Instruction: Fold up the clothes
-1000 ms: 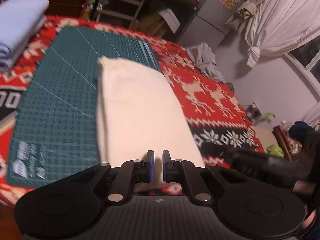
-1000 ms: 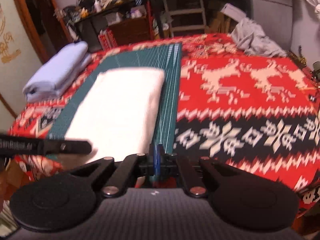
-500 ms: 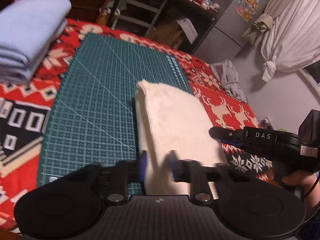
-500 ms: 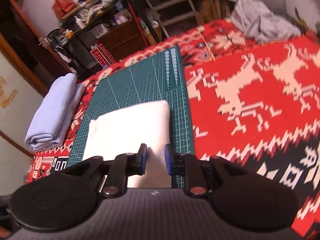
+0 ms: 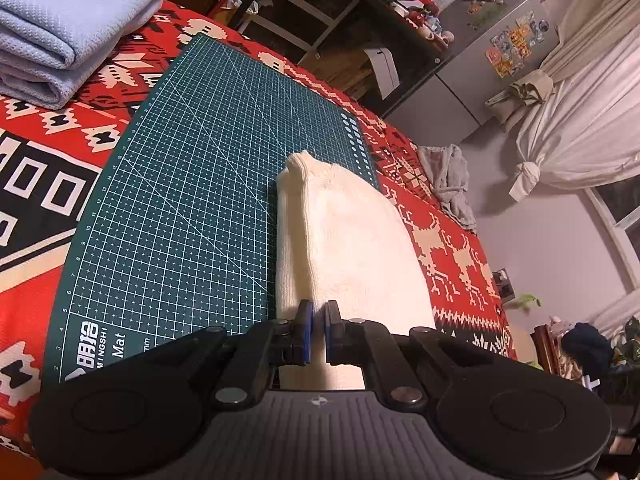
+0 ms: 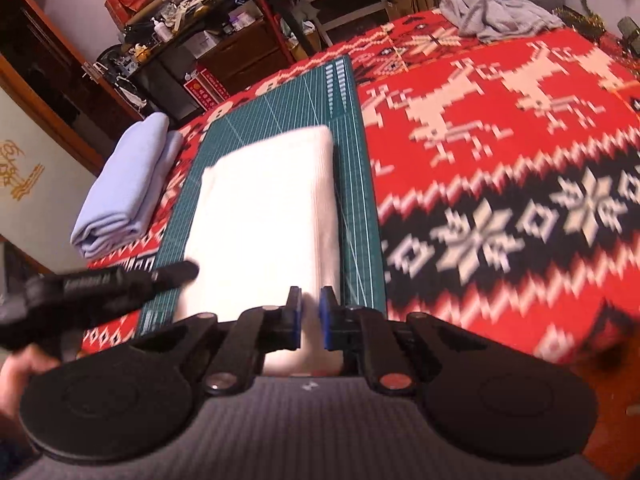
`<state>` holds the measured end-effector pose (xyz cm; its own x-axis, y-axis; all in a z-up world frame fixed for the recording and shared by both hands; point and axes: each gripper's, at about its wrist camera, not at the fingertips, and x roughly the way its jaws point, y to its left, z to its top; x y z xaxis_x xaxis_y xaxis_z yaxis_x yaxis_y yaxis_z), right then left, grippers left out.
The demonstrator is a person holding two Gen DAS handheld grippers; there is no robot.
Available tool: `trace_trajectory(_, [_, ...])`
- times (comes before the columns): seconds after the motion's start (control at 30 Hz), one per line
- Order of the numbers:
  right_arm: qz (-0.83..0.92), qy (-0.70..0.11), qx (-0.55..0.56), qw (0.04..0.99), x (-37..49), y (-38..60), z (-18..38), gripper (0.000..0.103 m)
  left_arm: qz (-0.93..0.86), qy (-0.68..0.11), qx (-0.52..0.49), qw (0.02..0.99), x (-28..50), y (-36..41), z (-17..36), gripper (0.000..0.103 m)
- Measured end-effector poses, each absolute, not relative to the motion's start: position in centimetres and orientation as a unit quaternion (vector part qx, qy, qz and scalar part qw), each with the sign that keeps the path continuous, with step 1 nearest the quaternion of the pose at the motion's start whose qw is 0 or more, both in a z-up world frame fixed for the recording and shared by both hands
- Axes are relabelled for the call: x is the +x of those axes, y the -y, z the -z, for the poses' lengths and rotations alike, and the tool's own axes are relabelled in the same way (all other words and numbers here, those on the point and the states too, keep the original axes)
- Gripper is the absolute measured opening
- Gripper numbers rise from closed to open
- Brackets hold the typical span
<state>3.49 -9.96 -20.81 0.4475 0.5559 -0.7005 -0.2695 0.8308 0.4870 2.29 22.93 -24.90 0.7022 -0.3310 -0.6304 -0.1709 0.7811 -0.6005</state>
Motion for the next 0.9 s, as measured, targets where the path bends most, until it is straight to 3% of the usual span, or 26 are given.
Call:
trace_trajectory(0.43, [-0.242,-0.468,0.162,0.834,4.1,10.1,20.8,0.006,0.080,-0.419,-0.258,0.867,-1.1,-21.2,24.5,0.006])
trace_trajectory(0.9, [-0.238,-0.468,0.157,0.836,2.3,11.9,19.9,0.007,0.077,-0.409,-0.321,0.851,-2.9,-22.8,25.6,0.000])
